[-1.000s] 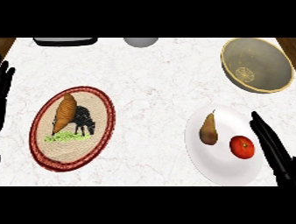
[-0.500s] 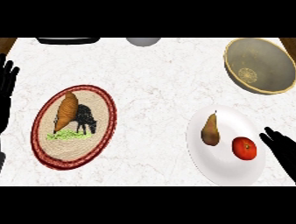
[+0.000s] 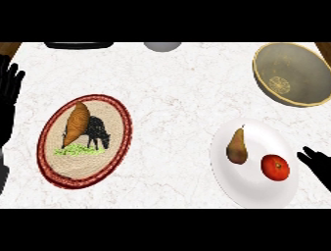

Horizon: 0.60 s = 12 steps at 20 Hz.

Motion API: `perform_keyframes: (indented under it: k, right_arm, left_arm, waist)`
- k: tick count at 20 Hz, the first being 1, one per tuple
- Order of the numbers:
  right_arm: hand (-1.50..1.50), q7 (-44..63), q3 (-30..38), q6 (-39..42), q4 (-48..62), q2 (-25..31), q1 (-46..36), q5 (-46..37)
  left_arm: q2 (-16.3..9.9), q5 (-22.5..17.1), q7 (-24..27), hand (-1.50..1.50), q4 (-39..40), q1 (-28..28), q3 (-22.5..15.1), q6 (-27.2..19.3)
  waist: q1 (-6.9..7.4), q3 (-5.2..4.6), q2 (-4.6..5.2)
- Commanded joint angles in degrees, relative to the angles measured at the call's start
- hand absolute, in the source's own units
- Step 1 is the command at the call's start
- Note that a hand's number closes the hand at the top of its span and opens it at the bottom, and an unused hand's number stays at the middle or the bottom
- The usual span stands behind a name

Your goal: Pick the tomato from the plate and place it in the bowl

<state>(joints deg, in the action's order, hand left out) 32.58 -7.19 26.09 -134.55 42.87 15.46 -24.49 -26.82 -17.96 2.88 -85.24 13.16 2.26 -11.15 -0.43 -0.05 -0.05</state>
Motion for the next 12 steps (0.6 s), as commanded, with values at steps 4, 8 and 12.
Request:
perform_keyframes:
  k: [4, 8, 12]
  right_arm:
    - [-1.50, -4.6, -0.3, 3.8, 2.8, -5.1, 1.5, -3.4]
    - [-1.50, -5.2, -4.5, 2.3, 11.5, -9.5, -4.8, -9.1]
    - [-1.50, -7.8, -1.9, 2.6, 12.5, -11.6, -2.1, -10.4]
  left_arm:
    - [2.0, 1.0, 0.8, 0.00, 1.9, 0.6, 2.9, 2.4]
    - [3.9, 3.3, -0.2, 0.00, -0.2, 0.6, 2.0, 0.7]
    - [2.9, 2.1, -0.5, 0.00, 1.6, 0.7, 4.8, 5.0]
  waist:
    - [0.07, 0.07, -0.01]
    - [0.48, 0.07, 0.06]
    - [0.22, 0.06, 0.02]
